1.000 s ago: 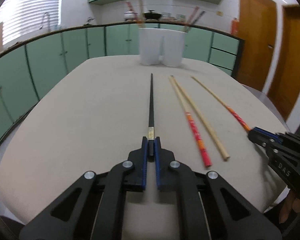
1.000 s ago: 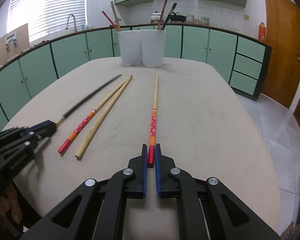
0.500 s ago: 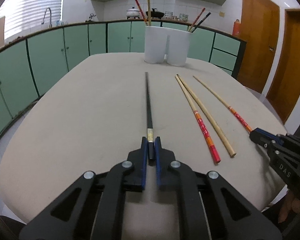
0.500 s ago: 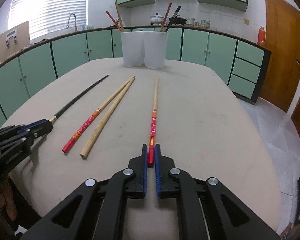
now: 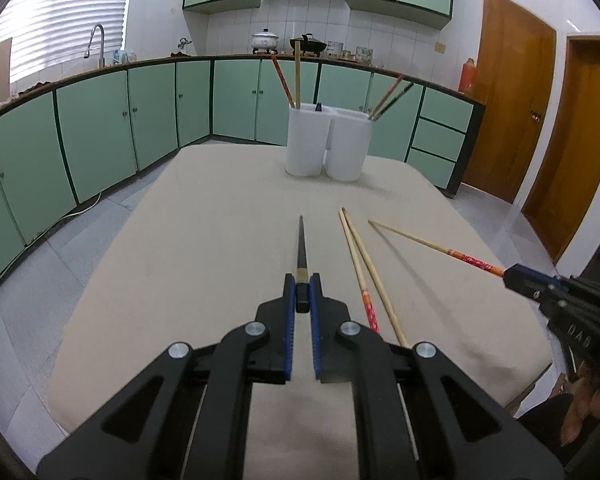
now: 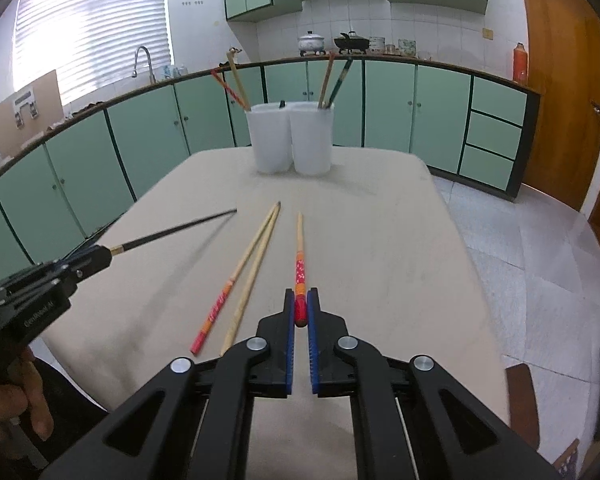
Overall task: Organize utensils
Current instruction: 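Lift both chopsticks and carry them toward the white holder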
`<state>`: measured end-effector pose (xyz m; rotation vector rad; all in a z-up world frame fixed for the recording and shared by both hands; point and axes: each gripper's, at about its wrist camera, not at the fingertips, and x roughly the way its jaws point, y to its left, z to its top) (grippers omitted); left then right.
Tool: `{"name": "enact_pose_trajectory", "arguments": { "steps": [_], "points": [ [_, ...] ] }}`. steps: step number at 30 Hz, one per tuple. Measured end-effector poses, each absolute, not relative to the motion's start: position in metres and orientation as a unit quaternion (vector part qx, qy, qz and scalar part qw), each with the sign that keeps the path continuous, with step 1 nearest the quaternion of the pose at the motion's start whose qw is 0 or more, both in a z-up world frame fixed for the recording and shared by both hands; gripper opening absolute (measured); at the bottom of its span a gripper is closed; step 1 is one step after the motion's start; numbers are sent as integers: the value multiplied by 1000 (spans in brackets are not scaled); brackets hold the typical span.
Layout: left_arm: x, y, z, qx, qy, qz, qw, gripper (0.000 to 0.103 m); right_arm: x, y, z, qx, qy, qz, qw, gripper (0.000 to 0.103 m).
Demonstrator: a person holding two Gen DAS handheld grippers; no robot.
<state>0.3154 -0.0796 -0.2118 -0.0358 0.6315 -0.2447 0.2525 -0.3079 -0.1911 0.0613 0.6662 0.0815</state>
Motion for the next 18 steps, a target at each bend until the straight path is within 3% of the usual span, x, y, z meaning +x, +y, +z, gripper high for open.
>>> {"name": "enact_pose_trajectory", "arguments": {
  "steps": [10, 18],
  "points": [
    [336, -68, -167, -5, 307, -128, 943, 6, 282, -311, -116, 6, 329, 76, 941, 6],
    [359, -67, -145, 5, 315, -135, 940, 6, 332, -307, -87, -24, 359, 95, 928, 6]
  ]
}}
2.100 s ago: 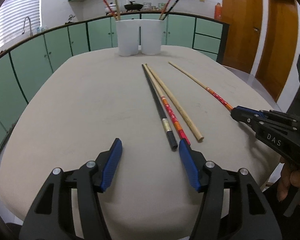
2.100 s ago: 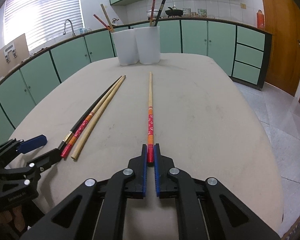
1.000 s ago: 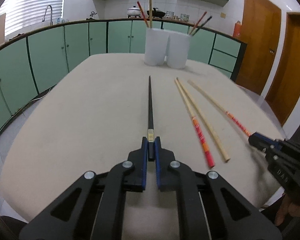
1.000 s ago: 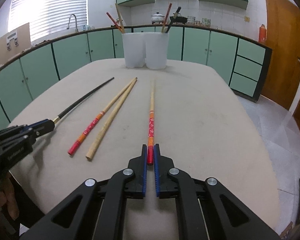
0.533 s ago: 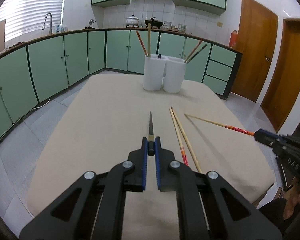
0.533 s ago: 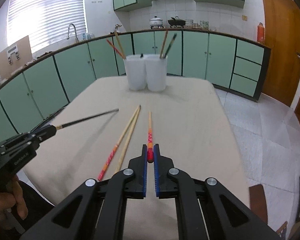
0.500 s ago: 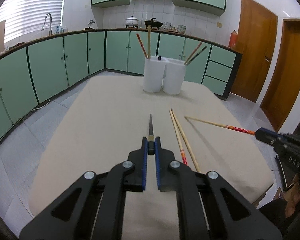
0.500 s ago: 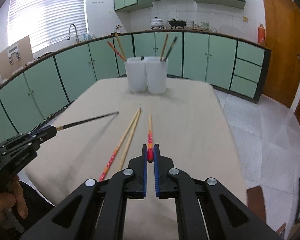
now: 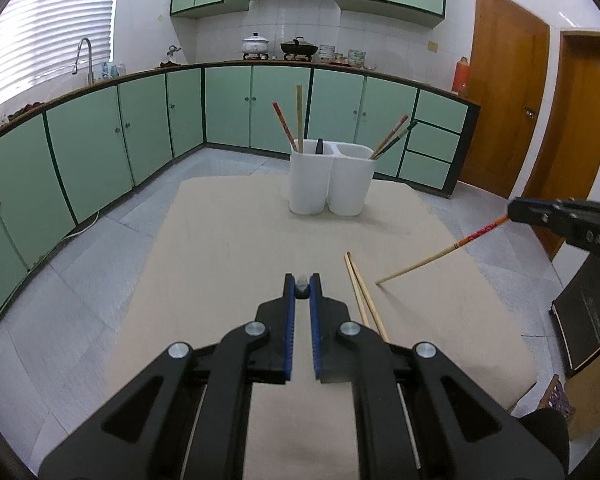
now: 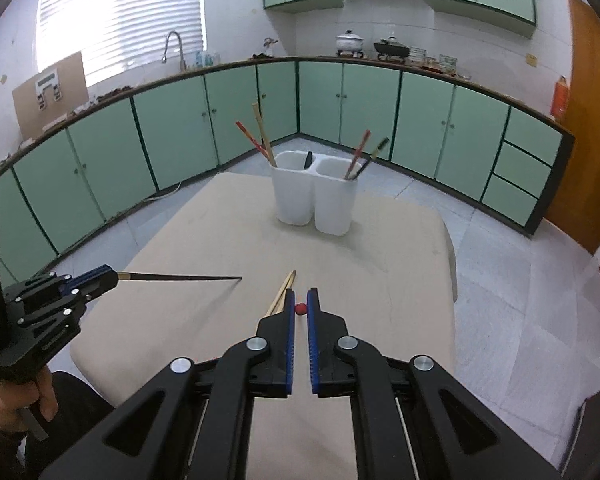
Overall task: Organize utensils
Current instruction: 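Lift both chopsticks and carry them toward the white holder, then lower both chopsticks into the white holder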
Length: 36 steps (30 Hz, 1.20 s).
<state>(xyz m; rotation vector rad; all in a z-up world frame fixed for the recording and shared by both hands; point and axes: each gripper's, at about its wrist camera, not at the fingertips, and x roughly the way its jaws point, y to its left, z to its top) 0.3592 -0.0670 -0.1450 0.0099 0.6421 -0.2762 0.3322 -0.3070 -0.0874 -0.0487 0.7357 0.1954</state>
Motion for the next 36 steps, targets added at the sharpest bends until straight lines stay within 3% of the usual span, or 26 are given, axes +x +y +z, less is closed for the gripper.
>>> {"name": "enact_pose_trajectory", "arguments": {
  "steps": [15, 36],
  "points": [
    [393, -79, -115, 33, 325, -161, 931, 6, 393, -295, -57, -56, 396, 113, 909, 6],
    [443, -85, -37, 36, 328, -193, 924, 6, 415, -297, 7, -52, 400, 121, 907, 6]
  ]
}}
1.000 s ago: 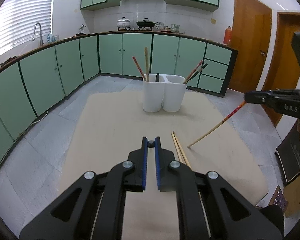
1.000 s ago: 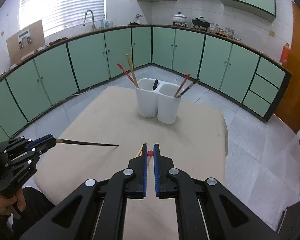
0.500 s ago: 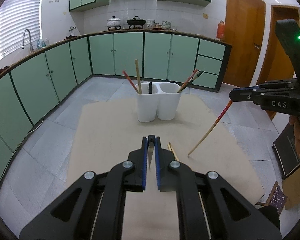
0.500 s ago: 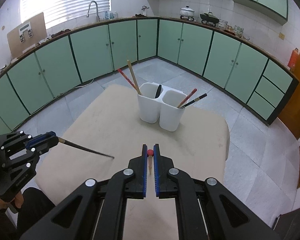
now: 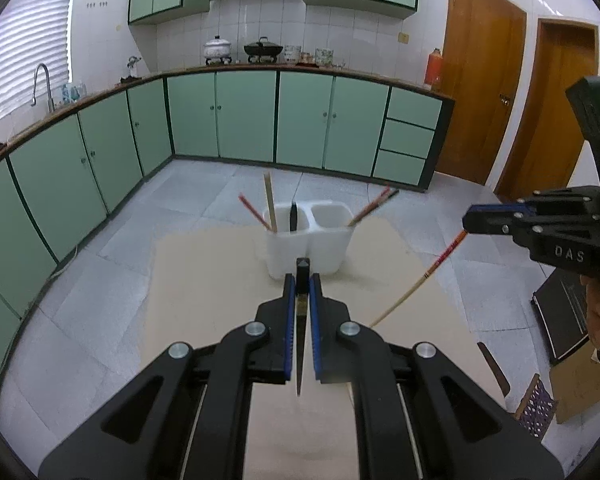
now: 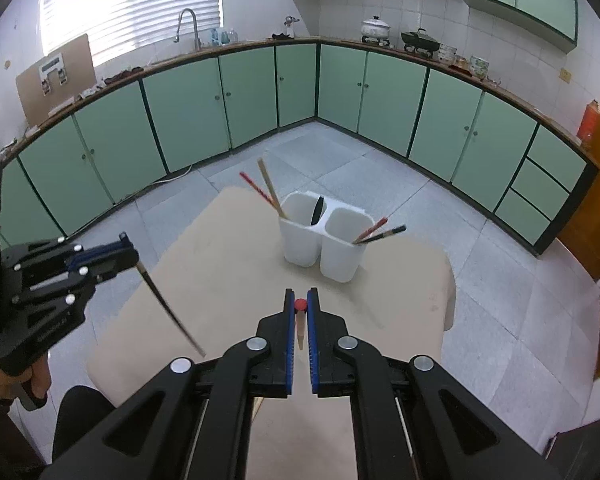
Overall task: Organize utensils
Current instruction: 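Lower both chopsticks into the white holder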
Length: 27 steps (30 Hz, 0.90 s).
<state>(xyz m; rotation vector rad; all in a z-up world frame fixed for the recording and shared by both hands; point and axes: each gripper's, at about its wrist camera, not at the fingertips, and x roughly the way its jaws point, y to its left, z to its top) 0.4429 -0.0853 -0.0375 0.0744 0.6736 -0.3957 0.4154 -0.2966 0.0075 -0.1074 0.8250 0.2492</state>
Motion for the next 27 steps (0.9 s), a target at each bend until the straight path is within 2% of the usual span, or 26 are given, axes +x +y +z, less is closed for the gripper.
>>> {"name": "enact_pose_trajectory", "arguments": {
  "steps": [27],
  "points": [
    [564, -134, 60, 8, 277, -184, 943, 6, 512, -305, 99, -19, 388, 96, 917, 6]
  ]
}}
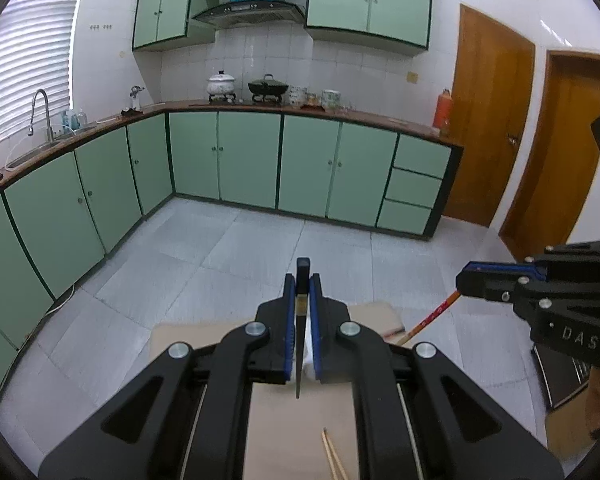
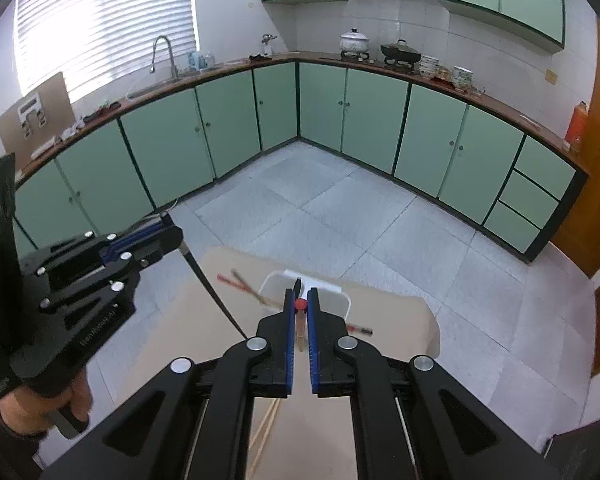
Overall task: Organize utensils
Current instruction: 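Lower both chopsticks into the white holder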
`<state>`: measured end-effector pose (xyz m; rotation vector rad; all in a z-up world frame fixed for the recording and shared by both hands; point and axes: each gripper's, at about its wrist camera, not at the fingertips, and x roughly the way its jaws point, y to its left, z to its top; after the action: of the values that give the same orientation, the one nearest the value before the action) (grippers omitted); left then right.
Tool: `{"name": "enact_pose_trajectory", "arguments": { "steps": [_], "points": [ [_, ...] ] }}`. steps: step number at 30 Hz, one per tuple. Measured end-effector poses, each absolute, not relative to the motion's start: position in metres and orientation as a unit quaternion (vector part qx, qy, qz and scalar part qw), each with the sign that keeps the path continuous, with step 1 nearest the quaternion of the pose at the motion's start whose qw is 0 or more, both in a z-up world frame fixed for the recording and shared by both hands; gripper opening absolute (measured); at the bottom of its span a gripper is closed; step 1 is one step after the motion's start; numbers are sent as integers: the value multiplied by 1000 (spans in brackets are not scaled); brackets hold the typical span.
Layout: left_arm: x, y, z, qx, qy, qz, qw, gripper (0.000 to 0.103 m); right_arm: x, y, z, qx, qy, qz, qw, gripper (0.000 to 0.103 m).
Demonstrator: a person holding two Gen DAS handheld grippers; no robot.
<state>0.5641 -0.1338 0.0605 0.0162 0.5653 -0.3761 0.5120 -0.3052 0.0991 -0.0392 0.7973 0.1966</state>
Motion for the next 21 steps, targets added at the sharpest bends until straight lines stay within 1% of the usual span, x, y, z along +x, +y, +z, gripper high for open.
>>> {"name": "enact_pose_trajectory", "arguments": {
  "steps": [4, 8, 13, 18, 20, 21],
  "points": [
    [588, -143, 63, 2, 261, -180, 948, 6, 536, -308, 101, -13, 384, 86, 919, 6],
    [611, -150, 50, 2, 248, -170, 954, 6, 566, -313, 85, -12, 392, 74, 917, 6],
    [645, -157, 11, -3, 267, -166, 949, 6, 601, -324, 39, 5, 418, 66, 906, 6],
    [662, -154, -33, -2, 304, -161, 939, 6, 617, -335, -4, 18, 446, 62, 893, 6],
    [665, -150, -43, -1, 317, -160, 935, 8, 618, -338, -17, 24, 455, 65, 888, 8],
    [663, -148, -46, 2, 320, -156, 934, 16, 617, -341, -20, 28, 456, 67, 887, 9]
  ]
}}
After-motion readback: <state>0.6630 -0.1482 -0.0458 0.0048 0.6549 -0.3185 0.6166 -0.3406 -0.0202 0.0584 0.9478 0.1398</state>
